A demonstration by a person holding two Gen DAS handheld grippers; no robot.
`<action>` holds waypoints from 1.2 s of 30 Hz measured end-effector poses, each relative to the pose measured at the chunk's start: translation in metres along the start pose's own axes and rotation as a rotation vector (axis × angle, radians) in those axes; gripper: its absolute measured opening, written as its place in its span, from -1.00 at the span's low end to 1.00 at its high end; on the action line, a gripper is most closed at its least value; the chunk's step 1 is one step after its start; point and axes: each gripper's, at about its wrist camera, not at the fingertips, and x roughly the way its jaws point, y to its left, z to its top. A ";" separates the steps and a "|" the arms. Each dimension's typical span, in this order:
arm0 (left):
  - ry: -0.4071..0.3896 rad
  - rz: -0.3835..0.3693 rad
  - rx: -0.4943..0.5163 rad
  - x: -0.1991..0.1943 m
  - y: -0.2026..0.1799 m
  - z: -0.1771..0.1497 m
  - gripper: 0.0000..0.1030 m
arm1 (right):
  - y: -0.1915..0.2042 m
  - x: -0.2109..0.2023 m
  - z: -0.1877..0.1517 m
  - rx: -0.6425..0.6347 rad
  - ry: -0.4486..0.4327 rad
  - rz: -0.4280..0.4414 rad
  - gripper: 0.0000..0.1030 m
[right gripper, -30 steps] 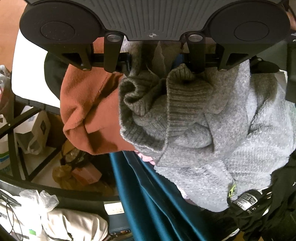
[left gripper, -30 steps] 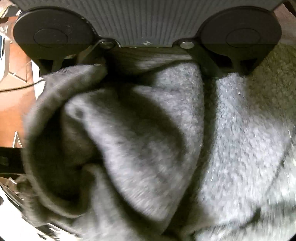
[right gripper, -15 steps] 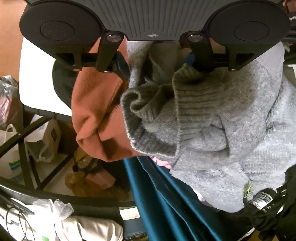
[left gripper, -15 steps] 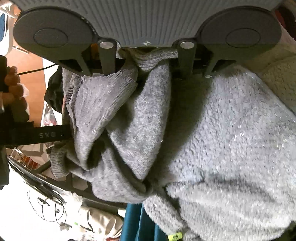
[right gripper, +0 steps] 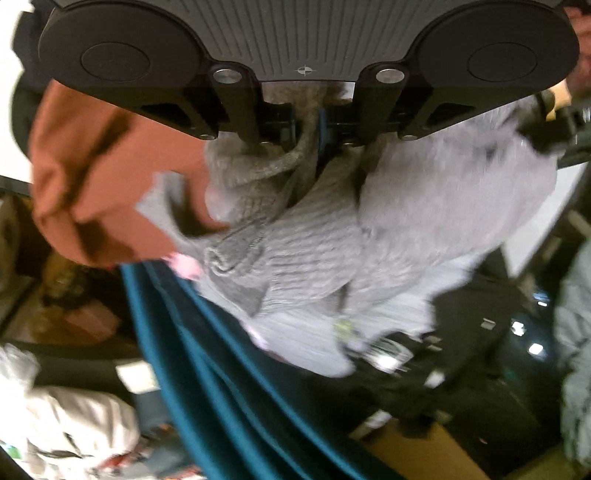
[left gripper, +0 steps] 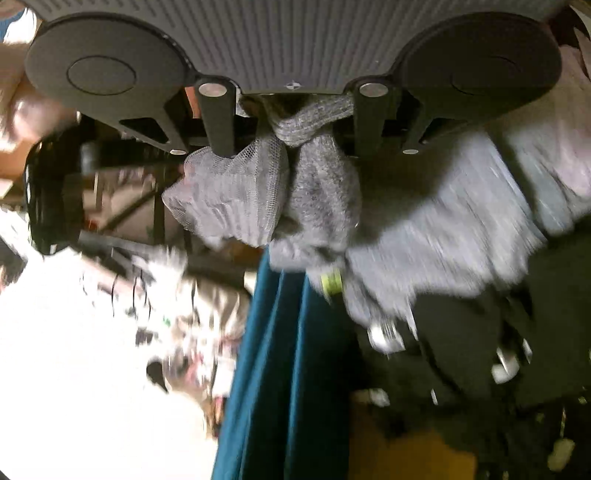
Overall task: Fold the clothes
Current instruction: 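Grasp the folded grey sweater bundle with both tools and lift it, then carry the grey sweater bundle with both tools to the patterned table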
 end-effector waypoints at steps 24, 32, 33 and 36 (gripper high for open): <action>-0.204 0.047 0.215 -0.105 -0.070 0.028 -0.50 | 0.048 -0.032 0.030 0.173 -0.184 0.367 -0.85; -0.232 0.032 0.263 -0.110 -0.114 0.041 -0.50 | 0.037 -0.072 0.035 0.189 -0.249 0.375 -0.85; -0.243 0.025 0.272 -0.111 -0.122 0.043 -0.50 | 0.035 -0.081 0.036 0.187 -0.260 0.379 -0.85; -0.276 0.001 0.295 -0.117 -0.144 0.047 -0.50 | 0.027 -0.107 0.045 0.161 -0.301 0.397 -0.85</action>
